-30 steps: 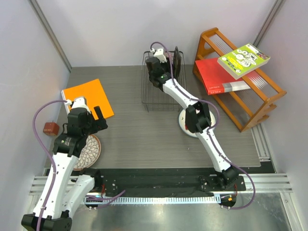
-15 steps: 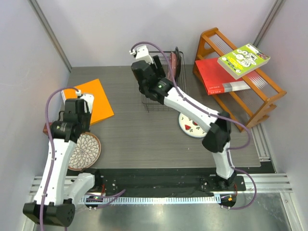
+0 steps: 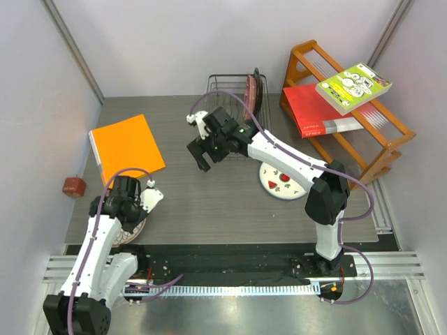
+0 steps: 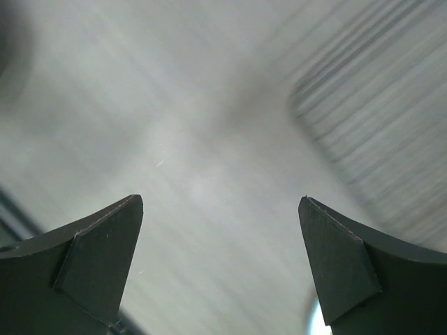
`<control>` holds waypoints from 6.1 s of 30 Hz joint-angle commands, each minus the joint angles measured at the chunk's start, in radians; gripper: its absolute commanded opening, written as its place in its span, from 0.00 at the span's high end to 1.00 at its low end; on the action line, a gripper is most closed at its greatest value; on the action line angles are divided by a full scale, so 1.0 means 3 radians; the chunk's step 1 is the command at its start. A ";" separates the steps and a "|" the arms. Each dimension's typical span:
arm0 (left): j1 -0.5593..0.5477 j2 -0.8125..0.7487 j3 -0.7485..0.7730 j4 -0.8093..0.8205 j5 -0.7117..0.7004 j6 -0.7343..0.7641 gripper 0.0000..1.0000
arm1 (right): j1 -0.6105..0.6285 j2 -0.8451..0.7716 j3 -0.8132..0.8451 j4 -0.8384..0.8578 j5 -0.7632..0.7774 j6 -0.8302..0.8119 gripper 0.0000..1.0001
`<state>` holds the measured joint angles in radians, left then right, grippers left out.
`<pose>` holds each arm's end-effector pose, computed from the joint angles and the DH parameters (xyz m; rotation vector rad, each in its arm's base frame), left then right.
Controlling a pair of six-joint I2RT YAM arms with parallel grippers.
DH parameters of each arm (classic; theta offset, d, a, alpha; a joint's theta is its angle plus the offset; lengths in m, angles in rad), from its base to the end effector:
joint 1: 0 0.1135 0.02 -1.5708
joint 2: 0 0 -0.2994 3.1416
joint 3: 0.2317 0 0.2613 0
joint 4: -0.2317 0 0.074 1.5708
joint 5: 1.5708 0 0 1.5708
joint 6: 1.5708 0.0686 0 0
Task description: Load the plates into the dish rack
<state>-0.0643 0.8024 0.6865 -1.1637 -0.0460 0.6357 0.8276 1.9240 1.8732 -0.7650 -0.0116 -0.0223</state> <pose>0.1124 -0.0041 0.2224 0.9749 2.6989 0.1819 0.3231 0.3527 0.3376 -1.0040 2.2052 0.3894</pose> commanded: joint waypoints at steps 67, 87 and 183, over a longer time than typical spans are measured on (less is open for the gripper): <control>0.0109 0.2796 0.1107 0.0167 0.0711 0.1650 1.00 | -0.0601 -0.1254 -0.1826 0.0525 -0.0621 0.0611 0.01; -0.1717 0.3359 0.2011 0.0100 0.1222 0.0618 1.00 | -0.0846 -0.1678 -0.2337 0.0525 -0.0626 0.0621 0.01; 0.0173 0.2781 0.0089 0.2207 0.2280 -0.3546 1.00 | -0.0442 -0.0190 -0.3785 0.4309 -0.2042 0.3060 0.38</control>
<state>-0.0154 1.5902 0.7082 -0.5133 0.6930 -0.4175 0.6769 1.8610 0.7494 0.5232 -0.6369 0.8925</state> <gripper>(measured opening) 0.046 0.682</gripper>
